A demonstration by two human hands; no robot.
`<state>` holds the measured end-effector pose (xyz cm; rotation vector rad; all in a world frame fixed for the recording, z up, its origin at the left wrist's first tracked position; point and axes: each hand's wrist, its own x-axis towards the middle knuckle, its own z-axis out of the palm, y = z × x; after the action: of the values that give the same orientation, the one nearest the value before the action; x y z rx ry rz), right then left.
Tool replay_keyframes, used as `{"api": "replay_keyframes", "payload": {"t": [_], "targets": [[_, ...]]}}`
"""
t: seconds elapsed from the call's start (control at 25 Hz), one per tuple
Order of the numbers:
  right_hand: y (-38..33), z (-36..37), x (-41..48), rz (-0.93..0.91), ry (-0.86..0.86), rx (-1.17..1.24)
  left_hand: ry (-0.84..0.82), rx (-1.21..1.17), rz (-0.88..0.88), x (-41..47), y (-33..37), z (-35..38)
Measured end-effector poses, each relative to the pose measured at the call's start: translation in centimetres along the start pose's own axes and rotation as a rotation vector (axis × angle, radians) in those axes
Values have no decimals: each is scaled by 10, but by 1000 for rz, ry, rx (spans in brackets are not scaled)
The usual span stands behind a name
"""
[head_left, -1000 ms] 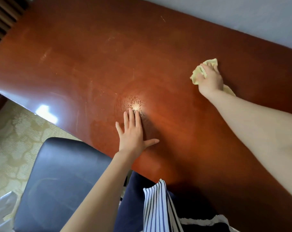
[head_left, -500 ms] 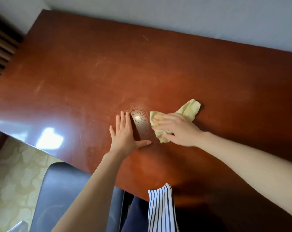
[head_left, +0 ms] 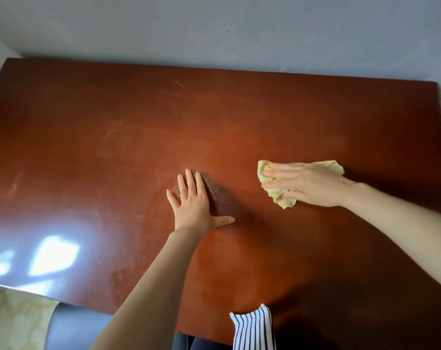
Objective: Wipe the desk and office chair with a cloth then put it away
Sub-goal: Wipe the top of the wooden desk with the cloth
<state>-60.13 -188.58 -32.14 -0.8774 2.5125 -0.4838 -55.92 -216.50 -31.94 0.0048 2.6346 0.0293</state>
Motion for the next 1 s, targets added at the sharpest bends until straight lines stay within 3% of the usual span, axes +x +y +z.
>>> {"api": "replay_keyframes", "payload": {"t": [0.28,0.44,0.52,0.88,1.0], "targets": [[32,-27,39,252,205,-77,9,41,30,6,1,2],[3,-13,82,563,497,56,3,18,24,6,1,3],[-21,2,90,610,559,58,6,11,20,6,2,3],[-88,59,19,17,372,-91,11,-16,14,6,1,-2],[-81,69,-18,-63,378,-192,11,-8,24,4,-1,-1]]}}
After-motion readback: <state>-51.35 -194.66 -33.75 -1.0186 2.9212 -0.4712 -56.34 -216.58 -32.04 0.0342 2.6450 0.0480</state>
